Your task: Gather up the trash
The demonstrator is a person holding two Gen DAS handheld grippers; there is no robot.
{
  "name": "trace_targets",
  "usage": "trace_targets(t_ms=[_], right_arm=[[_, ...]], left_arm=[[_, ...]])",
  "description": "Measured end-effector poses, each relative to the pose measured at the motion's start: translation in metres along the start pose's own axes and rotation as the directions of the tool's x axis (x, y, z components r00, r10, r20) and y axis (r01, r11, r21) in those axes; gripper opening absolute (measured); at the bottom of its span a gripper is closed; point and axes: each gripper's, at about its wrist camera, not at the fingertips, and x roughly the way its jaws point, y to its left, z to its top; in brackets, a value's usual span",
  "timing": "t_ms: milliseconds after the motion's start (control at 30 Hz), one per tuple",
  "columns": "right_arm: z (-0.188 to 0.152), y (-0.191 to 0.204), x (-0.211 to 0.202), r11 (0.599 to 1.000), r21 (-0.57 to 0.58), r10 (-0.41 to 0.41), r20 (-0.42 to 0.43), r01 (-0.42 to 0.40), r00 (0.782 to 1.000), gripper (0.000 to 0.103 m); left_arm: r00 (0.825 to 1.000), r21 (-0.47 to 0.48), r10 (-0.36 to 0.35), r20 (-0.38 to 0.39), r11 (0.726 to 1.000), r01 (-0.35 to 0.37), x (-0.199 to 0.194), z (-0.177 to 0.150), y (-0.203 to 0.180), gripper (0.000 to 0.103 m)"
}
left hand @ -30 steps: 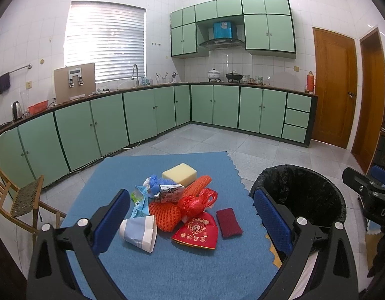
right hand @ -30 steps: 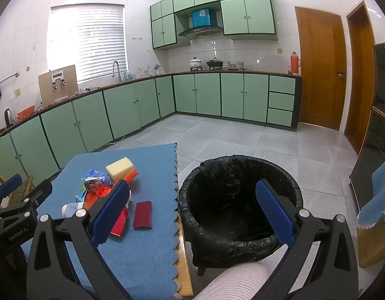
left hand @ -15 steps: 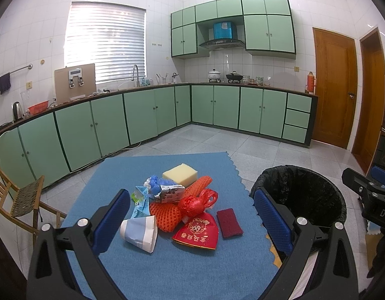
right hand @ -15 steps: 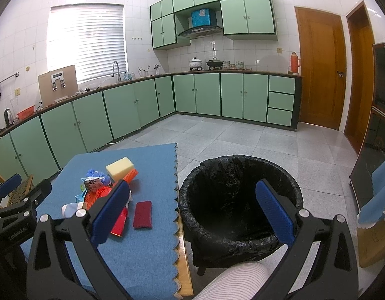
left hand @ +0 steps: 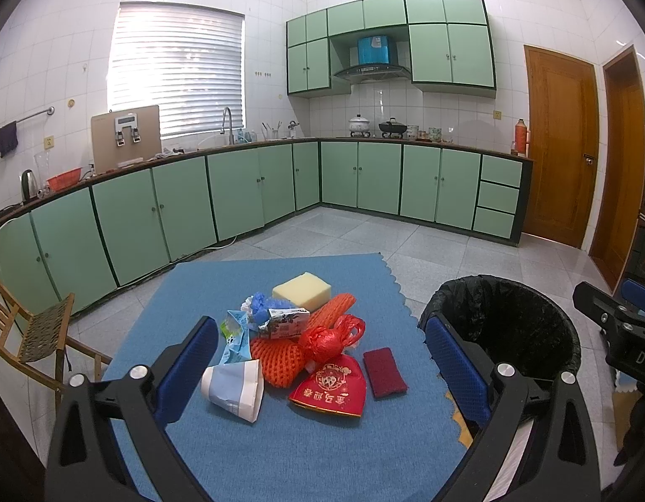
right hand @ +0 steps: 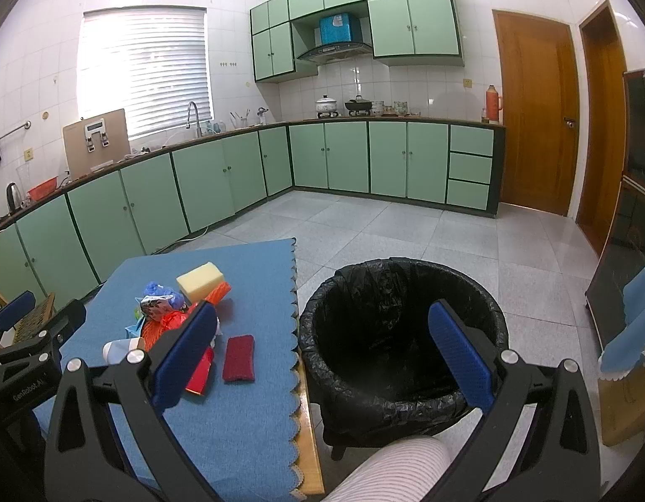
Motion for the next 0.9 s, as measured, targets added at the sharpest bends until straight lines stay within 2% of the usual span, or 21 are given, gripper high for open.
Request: trace_targets(t_ms=[900], right_arm=[[-0.0014,0.0006,0.0000,1.000,0.000,-0.001,0.003,0.001,1.000,0.098]], left_arm=[[1.000,-0.002,0.000,-0.003,1.000,0.000,0.0006,-0.0011,0.0003,0.097]])
